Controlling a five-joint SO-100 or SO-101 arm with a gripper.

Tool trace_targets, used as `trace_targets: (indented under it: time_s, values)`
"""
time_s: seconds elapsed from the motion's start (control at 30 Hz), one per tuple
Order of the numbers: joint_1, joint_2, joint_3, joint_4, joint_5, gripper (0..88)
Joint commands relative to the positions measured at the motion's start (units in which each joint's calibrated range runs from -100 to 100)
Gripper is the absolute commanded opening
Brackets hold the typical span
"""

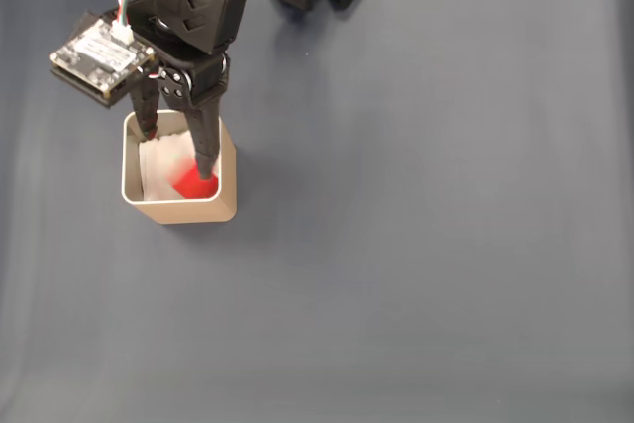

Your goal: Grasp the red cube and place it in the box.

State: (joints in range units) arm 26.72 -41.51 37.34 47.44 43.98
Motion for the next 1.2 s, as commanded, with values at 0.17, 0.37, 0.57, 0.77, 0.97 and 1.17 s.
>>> trace_targets:
  time_s: [0.17, 0.37, 0.57, 0.77, 0.97, 1.17]
  values:
    - [1.08, -2.24, 0.03, -1.03, 0.34, 35.6]
    - [1.29, -2.15, 0.03, -1.52, 0.54, 36.3]
    - [1.29, -2.33, 0.22, -2.02, 0.59, 36.7]
    - [1.36, -2.67, 0.4, -2.84, 0.44, 36.1]
    - [1.01, -3.45, 0.31, -3.49, 0.34, 16.7]
    - [-0.98, -4.66, 0.49, -5.55, 0.54, 0.1]
